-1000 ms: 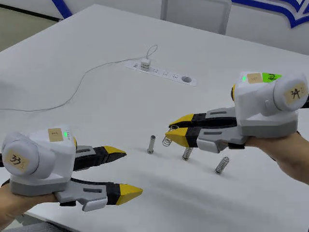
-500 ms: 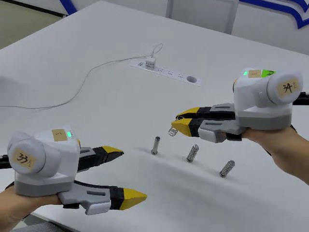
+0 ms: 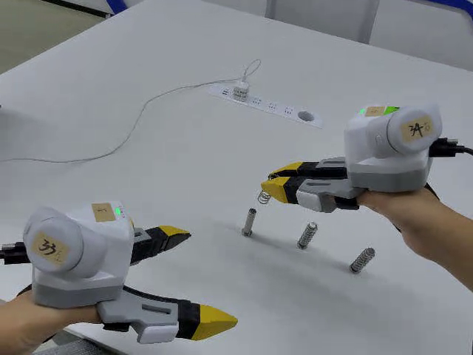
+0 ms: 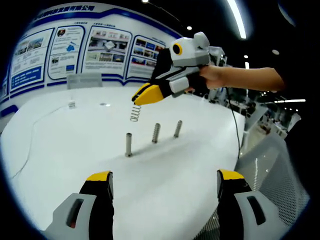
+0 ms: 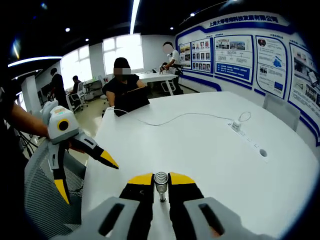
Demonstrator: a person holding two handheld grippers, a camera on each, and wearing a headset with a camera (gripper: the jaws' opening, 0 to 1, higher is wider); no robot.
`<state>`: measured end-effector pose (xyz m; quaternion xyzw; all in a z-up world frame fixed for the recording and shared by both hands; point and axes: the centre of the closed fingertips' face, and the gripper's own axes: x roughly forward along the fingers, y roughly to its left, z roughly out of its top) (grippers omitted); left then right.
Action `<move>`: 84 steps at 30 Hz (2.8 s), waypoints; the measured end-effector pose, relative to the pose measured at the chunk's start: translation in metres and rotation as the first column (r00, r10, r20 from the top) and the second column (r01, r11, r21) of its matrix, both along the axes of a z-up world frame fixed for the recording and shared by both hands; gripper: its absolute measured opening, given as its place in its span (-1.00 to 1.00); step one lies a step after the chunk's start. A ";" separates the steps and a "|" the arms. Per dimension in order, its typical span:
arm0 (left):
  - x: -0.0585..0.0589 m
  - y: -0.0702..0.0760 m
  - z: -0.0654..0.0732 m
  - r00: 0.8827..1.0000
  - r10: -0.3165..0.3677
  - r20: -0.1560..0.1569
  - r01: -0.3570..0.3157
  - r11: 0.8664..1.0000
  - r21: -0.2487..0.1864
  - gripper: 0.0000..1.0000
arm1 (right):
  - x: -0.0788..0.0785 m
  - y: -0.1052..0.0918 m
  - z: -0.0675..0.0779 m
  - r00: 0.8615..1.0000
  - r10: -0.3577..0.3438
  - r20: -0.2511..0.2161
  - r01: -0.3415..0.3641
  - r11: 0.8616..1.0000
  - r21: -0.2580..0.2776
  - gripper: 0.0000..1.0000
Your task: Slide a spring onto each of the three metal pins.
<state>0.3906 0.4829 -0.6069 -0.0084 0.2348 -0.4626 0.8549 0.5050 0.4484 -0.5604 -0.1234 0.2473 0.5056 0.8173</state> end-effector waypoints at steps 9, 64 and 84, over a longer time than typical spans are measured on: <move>0.001 0.000 -0.004 1.000 0.008 0.011 -0.009 0.999 0.033 0.94 | 0.004 0.006 -0.016 1.000 -0.001 -0.030 0.000 1.000 -0.021 -0.77; 0.006 0.006 -0.007 0.999 0.040 0.014 -0.041 0.998 0.057 0.94 | 0.002 0.005 -0.086 0.997 0.054 -0.047 -0.063 0.972 -0.226 -0.71; 0.009 0.008 -0.007 0.998 0.059 0.016 -0.059 0.996 0.063 0.94 | -0.004 -0.003 -0.055 0.999 0.045 -0.015 -0.047 0.986 -0.163 -0.52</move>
